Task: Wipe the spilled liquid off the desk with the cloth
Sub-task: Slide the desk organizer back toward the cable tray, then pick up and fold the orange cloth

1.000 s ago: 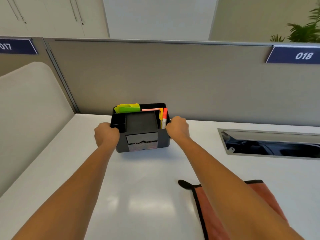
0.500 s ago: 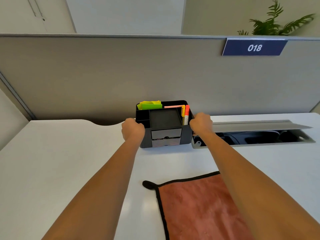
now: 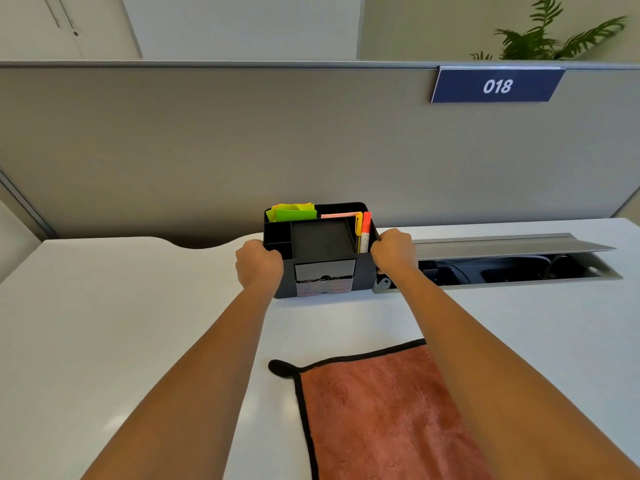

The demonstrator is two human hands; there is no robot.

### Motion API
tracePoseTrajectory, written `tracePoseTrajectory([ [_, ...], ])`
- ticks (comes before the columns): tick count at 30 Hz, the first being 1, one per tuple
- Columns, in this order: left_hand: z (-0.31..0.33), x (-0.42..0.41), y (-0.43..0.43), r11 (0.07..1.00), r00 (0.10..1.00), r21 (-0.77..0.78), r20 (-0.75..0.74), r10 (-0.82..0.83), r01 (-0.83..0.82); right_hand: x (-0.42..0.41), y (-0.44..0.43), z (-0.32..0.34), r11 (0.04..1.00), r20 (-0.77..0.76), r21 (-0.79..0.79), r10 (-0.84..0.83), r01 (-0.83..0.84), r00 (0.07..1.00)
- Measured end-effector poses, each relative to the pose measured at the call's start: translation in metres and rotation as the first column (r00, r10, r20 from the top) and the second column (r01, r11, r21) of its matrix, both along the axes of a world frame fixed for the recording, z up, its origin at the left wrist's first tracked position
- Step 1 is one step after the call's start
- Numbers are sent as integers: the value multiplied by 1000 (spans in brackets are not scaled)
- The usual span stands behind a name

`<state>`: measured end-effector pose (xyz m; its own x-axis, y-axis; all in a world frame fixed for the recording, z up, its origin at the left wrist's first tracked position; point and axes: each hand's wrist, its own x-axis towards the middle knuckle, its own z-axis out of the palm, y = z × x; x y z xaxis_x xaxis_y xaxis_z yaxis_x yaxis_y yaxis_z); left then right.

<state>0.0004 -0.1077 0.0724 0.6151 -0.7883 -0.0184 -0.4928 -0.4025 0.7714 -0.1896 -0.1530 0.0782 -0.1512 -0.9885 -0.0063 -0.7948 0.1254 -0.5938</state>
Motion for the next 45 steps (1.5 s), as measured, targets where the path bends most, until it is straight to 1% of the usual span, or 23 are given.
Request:
tracePoseTrajectory([
  [6, 2, -1, 7, 1000, 999, -5, -31, 10, -10, -8, -2, 1, 995, 27, 60, 79, -81, 996],
  [9, 7, -1, 20, 1000, 999, 11, -34, 24, -24, -14, 8, 4, 995, 45, 23, 99, -100, 994],
  [13, 5, -8, 51, 1000, 996, 19, -88, 25, -23, -30, 30, 11, 997, 128, -55, 59, -53, 990],
  [16, -2, -24, 82, 999, 991, 45, -134, 19, -14, -53, 55, 14, 998, 99, -31, 64, -61, 993],
  [17, -7, -29, 92, 998, 990, 70, -137, 15, -5, -60, 62, 13, 997, 74, 1, 71, -71, 995],
  [19, -15, -43, 114, 989, 990, 147, -142, 2, 19, -77, 80, 7, 986, 39, 135, 89, -94, 995],
  [21, -22, -58, 132, 968, 991, 249, -136, 0, 34, -90, 99, 0, 947, -32, 300, 133, -117, 991],
  [23, -26, -74, 148, 938, 993, 346, -112, 27, 13, -102, 119, -11, 905, -38, 405, 160, -132, 986],
  [26, -29, -90, 166, 897, 994, 441, -88, 69, -23, -115, 149, -24, 855, 41, 500, 137, -139, 990],
  [27, -30, -93, 171, 878, 996, 477, -64, 57, -20, -118, 157, -28, 842, 64, 521, 124, -139, 990],
  [29, -29, -98, 178, 829, 999, 558, -19, -32, 37, -122, 169, -33, 825, 89, 548, 108, -139, 990],
  [30, -27, -101, 180, 803, 996, 589, -23, -91, 87, -123, 174, -32, 819, 91, 557, 106, -139, 990],
  [31, -24, -103, 181, 780, 990, 612, -48, -129, 131, -123, 179, -31, 813, 92, 566, 106, -140, 990],
  [33, -19, -106, 182, 738, 979, 644, -154, -133, 202, -122, 185, -30, 800, 109, 584, 94, -140, 990],
  [34, -17, -107, 183, 727, 970, 645, -206, -131, 235, -121, 188, -28, 794, 123, 591, 87, -144, 989],
  [36, -17, -110, 187, 734, 947, 615, -295, -126, 289, -120, 194, -27, 795, 154, 586, 79, -155, 985],
  [38, -19, -112, 192, 778, 905, 545, -421, -71, 314, -117, 199, -27, 806, 209, 565, 63, -173, 976],
  [40, -22, -113, 195, 834, 829, 444, -559, -28, 328, -116, 205, -26, 823, 253, 535, 60, -191, 966],
  [42, -22, -113, 195, 857, 778, 358, -623, -75, 369, -118, 208, -25, 860, 239, 477, 72, -182, 968],
  [45, -17, -118, 186, 864, 712, 250, -683, -162, 436, -133, 207, -20, 915, 182, 389, 36, -106, 983],
])
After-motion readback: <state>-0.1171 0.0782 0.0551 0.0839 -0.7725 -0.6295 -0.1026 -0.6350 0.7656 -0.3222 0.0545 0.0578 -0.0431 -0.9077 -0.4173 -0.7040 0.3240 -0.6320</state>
